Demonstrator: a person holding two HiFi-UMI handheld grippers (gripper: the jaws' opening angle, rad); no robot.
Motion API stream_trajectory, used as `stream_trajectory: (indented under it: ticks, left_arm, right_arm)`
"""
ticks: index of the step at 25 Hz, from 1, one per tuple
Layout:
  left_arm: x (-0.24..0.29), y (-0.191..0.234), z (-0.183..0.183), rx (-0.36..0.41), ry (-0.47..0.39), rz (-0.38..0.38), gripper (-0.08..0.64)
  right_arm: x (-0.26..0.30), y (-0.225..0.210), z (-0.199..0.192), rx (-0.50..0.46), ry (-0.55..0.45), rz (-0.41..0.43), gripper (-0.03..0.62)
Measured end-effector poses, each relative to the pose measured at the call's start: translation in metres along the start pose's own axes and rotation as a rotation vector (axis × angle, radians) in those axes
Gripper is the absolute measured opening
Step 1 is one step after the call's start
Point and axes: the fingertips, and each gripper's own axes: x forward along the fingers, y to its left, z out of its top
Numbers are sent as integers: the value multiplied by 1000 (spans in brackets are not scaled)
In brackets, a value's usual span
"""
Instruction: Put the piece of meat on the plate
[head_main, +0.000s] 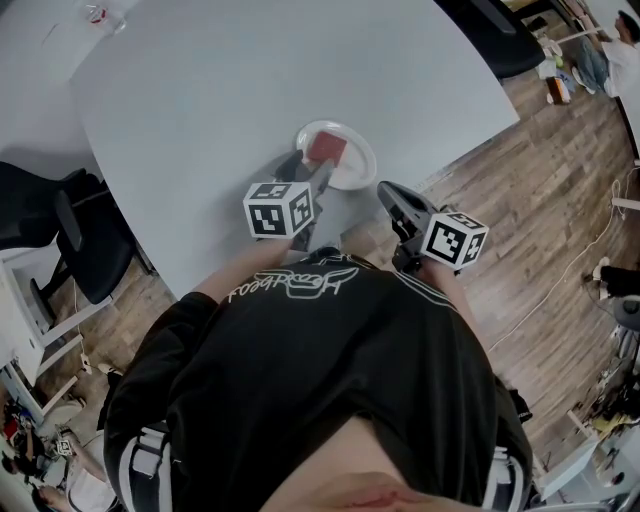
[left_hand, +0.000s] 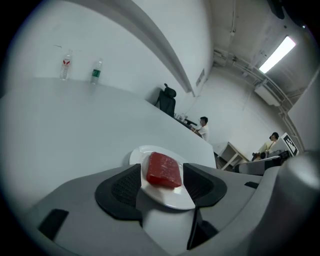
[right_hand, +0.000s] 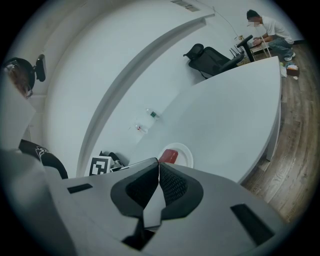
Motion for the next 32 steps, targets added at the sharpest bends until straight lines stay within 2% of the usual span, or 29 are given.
stream_trajectory:
  ticks: [7,12,16,20,22,24,25,27,29,32]
  left_arm:
    - [-10,-9,0,-16,-22,-14,255]
    - [-24,-22,0,-152,-41,-61,255]
    - [-41,-40,1,-189,-72,-95,254]
    - [-64,-62,3,-132,-107,-91,200]
    - [-76,-77,0,-137,-110,-115,145]
    - [-89,-96,-6,-138,-110,-150,138]
    - [-96,-106,-9,-128,-113,-167,134]
    - [-112,-126,-15,-107,-126,-197,73]
    - [-127,-144,-22,-91,-138,-222,41]
    - [-147,-170,-34,-61,-154,-246,17]
  right_arm:
    - [-7,3,-3,-15,7,14,11]
    - [-16,8,-2,-34,5,32,11]
    - [-26,17,-3,-61,6,57,11]
    - [-41,25,-7,-92,9,81,11]
    - [-50,33,-10,-103,10,102,11]
    - [-62,41,-14,-113,7,122,11]
    - [-69,45,-16,-120,5,129,11]
    - [-81,54,-22,-139,5,144,11]
    - [-93,63,-28,-160,7,159,11]
    - [-114,77,-37,-206,6,182,11]
